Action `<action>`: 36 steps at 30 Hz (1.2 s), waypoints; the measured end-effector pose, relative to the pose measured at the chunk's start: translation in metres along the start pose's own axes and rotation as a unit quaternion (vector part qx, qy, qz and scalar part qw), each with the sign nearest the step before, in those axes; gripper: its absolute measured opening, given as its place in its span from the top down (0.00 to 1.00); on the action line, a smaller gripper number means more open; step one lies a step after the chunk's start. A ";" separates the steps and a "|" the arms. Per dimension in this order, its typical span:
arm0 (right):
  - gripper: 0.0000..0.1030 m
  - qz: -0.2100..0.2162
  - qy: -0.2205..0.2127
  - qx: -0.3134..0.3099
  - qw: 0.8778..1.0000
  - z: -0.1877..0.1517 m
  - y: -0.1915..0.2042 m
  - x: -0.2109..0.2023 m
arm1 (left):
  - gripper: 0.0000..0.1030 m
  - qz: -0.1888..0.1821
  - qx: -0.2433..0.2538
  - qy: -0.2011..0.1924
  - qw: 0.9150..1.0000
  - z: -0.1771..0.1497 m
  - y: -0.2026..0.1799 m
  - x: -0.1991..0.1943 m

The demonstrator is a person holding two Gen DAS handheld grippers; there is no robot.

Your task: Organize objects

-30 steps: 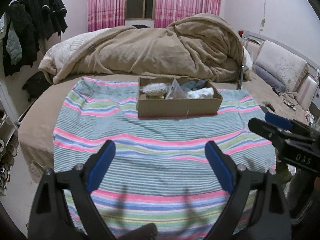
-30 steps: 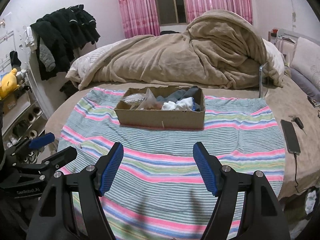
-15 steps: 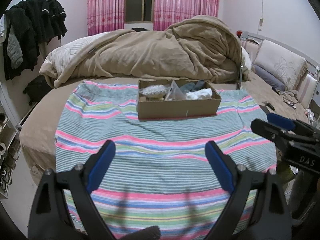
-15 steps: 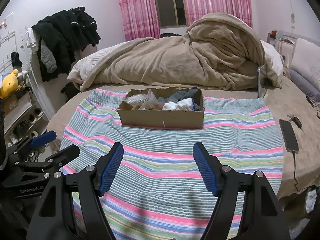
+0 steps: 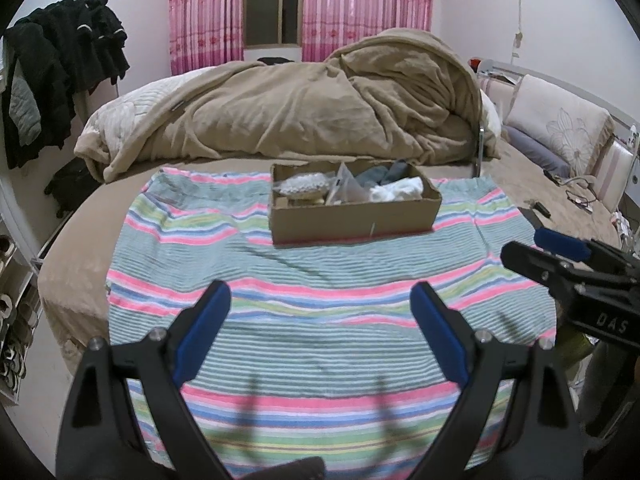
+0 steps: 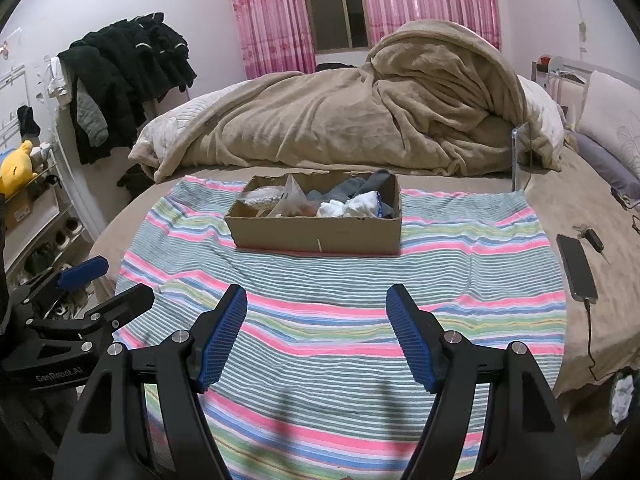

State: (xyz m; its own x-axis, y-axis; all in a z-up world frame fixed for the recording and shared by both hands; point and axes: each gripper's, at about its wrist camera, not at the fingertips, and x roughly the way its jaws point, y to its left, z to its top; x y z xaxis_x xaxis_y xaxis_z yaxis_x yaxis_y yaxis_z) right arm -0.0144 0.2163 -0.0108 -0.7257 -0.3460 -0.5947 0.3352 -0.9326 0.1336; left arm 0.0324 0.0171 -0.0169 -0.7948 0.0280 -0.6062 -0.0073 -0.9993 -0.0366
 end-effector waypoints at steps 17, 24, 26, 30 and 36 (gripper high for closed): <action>0.27 -0.005 0.014 -0.003 1.000 0.004 -0.009 0.019 | 0.05 -0.012 0.001 0.005 1.000 0.008 -0.003 0.021; 0.27 -0.004 0.020 -0.006 1.000 0.005 -0.006 0.025 | 0.05 -0.013 -0.002 0.003 1.000 0.009 0.001 0.025; 0.27 -0.005 0.022 -0.007 1.000 0.005 -0.006 0.028 | 0.05 -0.013 -0.004 0.005 1.000 0.009 0.002 0.028; 0.27 -0.007 0.025 -0.006 1.000 0.004 -0.006 0.031 | 0.05 -0.015 -0.005 0.008 1.000 0.008 0.004 0.032; 0.27 -0.006 0.029 -0.008 1.000 0.005 -0.005 0.038 | 0.05 -0.020 -0.016 0.008 1.000 0.010 0.008 0.037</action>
State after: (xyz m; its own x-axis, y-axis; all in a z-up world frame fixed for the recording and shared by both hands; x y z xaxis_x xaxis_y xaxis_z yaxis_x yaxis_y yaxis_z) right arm -0.0471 0.2075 -0.0303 -0.6937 -0.3274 -0.6415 0.3358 -0.9350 0.1141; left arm -0.0028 0.0096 -0.0316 -0.7848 0.0678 -0.6161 -0.0189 -0.9962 -0.0855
